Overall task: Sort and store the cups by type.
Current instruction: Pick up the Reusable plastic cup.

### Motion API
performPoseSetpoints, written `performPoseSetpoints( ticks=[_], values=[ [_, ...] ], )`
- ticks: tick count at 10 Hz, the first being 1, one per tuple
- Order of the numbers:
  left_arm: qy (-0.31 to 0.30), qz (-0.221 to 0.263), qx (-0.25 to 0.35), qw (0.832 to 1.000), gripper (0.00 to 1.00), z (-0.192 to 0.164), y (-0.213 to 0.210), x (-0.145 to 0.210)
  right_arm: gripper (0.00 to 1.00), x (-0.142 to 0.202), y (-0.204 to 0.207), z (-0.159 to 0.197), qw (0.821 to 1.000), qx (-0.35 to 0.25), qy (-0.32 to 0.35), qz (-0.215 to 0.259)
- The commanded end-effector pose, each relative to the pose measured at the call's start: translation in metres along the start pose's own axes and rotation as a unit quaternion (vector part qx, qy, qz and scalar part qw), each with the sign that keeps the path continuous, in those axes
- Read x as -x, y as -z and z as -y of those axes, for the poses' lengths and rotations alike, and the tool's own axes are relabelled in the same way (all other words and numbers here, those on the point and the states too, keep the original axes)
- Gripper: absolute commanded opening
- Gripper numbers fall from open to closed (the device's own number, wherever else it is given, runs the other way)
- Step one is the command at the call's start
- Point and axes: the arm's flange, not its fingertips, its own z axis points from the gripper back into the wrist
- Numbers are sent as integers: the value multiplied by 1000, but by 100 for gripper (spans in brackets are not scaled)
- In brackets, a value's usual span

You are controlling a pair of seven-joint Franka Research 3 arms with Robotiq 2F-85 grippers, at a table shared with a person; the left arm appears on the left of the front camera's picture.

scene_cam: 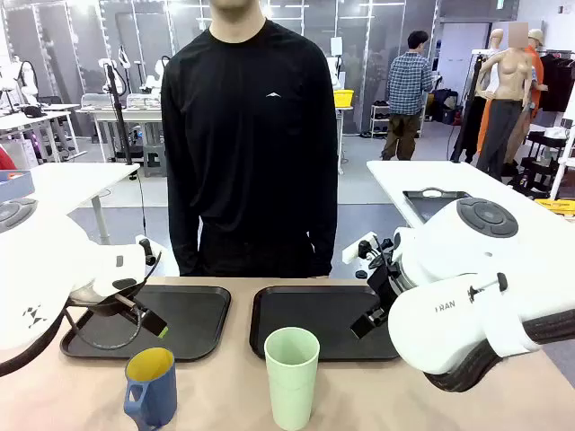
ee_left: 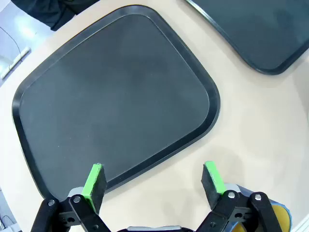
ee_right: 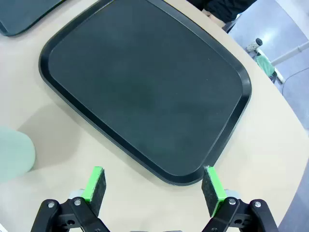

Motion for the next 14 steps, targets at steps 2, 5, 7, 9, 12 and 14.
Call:
performPoseSetpoints(
  ticks=[2, 5, 7, 9, 12, 14],
  values=[
    [0, 0, 0, 1000, 100, 0, 0, 0, 100, 0, 0, 0, 1000, 0, 0, 0],
    [0, 0, 0, 1000, 100, 0, 0, 0, 100, 0, 0, 0, 1000, 0, 0, 0],
    [0, 0, 0, 1000, 100, 0, 0, 0, 100, 0, 0, 0, 1000, 0, 0, 0],
    [0, 0, 0, 1000, 100, 0, 0, 0, 100, 0, 0, 0, 1000, 0, 0, 0],
    [0, 0, 0, 1000, 100, 0, 0, 0, 100, 0, 0, 0, 1000, 0, 0, 0],
    [0, 0, 0, 1000, 100, 0, 0, 0, 100, 0, 0, 0, 1000, 0, 0, 0]
  ],
)
